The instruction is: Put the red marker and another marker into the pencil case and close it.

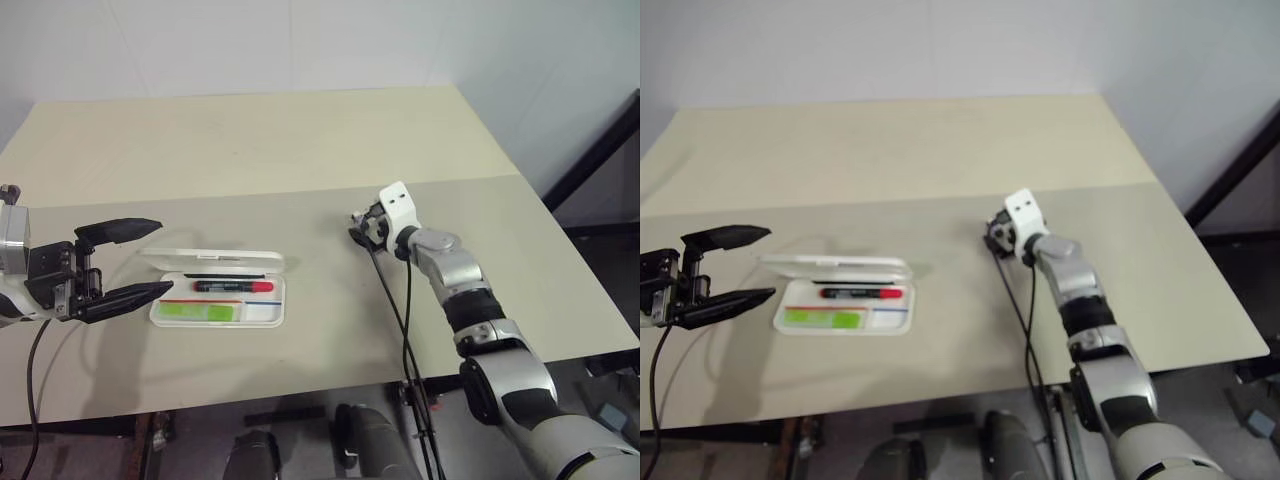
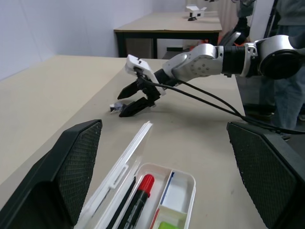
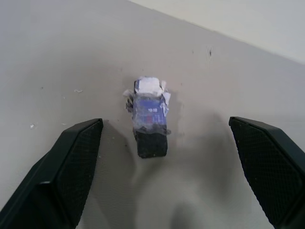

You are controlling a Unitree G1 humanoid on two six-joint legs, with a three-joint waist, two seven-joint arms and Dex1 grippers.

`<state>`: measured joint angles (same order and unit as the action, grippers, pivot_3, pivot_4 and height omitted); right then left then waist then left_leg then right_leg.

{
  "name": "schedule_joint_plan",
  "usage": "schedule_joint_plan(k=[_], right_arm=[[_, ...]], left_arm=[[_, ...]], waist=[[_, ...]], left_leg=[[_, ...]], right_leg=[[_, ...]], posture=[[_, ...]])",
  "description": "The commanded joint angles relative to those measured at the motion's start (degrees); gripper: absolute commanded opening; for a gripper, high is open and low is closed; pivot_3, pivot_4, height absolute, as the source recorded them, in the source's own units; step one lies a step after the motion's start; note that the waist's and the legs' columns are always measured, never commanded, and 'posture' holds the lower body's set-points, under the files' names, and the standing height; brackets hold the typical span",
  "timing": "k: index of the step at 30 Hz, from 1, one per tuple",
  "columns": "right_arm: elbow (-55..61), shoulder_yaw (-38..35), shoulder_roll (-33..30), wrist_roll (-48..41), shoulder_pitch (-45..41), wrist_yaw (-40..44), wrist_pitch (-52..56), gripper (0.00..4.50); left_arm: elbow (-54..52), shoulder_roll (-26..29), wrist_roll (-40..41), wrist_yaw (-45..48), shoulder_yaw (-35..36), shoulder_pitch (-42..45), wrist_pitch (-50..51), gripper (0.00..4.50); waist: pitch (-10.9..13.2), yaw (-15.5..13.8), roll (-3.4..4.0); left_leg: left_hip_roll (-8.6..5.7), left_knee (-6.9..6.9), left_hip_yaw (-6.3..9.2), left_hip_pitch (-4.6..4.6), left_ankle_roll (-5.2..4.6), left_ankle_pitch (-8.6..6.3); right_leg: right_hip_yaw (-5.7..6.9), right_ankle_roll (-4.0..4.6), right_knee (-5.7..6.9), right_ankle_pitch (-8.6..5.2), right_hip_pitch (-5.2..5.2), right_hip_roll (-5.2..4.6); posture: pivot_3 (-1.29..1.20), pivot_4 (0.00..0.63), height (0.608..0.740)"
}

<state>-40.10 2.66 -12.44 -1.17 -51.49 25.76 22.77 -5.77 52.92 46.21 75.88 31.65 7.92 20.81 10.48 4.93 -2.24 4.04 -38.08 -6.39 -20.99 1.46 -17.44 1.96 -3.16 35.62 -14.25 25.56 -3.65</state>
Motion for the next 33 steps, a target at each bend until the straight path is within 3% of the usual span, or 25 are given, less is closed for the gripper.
schedule_joint_plan(k=[1,7,10,21,26,30,33], right_arm=[[-6.0,-0.8,0.8,-0.1,-0.8,-1.4,3.1,4.5],[-11.8,-0.6,1.8,-0.7,-4.0,1.7,4.4,4.5],[-13.4,-0.6,2.3,-0.9,-4.9,2.1,5.5,3.9],[-6.4,-0.2,1.0,-0.9,-5.0,3.8,4.3,0.38],[6.2,-2.3,-0.4,-4.1,-3.8,6.1,5.9,0.35],[22.2,-2.2,-2.0,-8.5,-0.5,10.5,9.7,0.35],[33.8,-1.4,-4.3,-13.1,2.2,15.1,14.9,0.35]], left_arm=[[-0.4,0.2,-0.1,-0.2,0.6,0.7,-0.9,4.47],[-1.2,-0.1,-0.1,-1.2,0.9,0.3,-0.9,4.47],[-1.4,-0.3,-0.1,-1.6,1.0,0.3,-1.0,4.5],[-0.4,-0.5,0.1,-1.0,1.6,0.1,-2.0,4.5],[-0.7,-1.1,0.4,-0.6,1.4,-0.3,-2.3,4.5],[-1.2,-1.8,0.4,-0.6,1.0,-0.8,-2.5,4.5],[-1.5,-2.4,0.6,-0.4,0.6,-0.8,-2.6,4.5]], waist=[[0.0,0.1,-0.06],[-0.2,0.1,-0.34],[-0.3,0.1,-0.49],[-0.3,0.6,-0.56],[-0.2,0.5,-0.37],[-0.1,-0.1,-0.2],[-0.1,-0.4,-0.2]], left_leg=[[0.0,0.0,0.05,0.04,0.01,0.01],[0.04,0.01,0.14,0.31,0.02,0.09],[0.16,0.03,0.05,0.36,0.03,0.08],[0.57,0.56,0.04,0.52,0.51,-0.07],[0.55,0.91,0.01,0.41,0.57,-0.02],[0.56,0.91,-0.08,-0.58,0.64,0.03],[0.61,0.94,-0.45,-0.65,0.8,0.07]], right_leg=[[-0.01,0.0,0.01,0.0,-0.02,0.0],[-0.36,0.17,-0.02,0.06,-0.12,-0.01],[-0.57,0.26,-0.04,0.04,-0.12,-0.04],[-0.73,0.55,-0.11,-0.13,-0.06,0.26],[-0.72,0.52,-0.29,-0.15,0.14,0.28],[-0.74,0.46,-0.01,-0.13,1.17,0.33],[-0.62,0.38,-0.12,-0.26,1.17,0.41]], posture=[[0.0,0.15,0.74],[0.0,0.15,0.74],[0.0,0.15,0.74],[0.0,0.15,0.74],[0.0,0.15,0.74],[0.0,0.15,0.74],[0.0,0.15,0.74]])
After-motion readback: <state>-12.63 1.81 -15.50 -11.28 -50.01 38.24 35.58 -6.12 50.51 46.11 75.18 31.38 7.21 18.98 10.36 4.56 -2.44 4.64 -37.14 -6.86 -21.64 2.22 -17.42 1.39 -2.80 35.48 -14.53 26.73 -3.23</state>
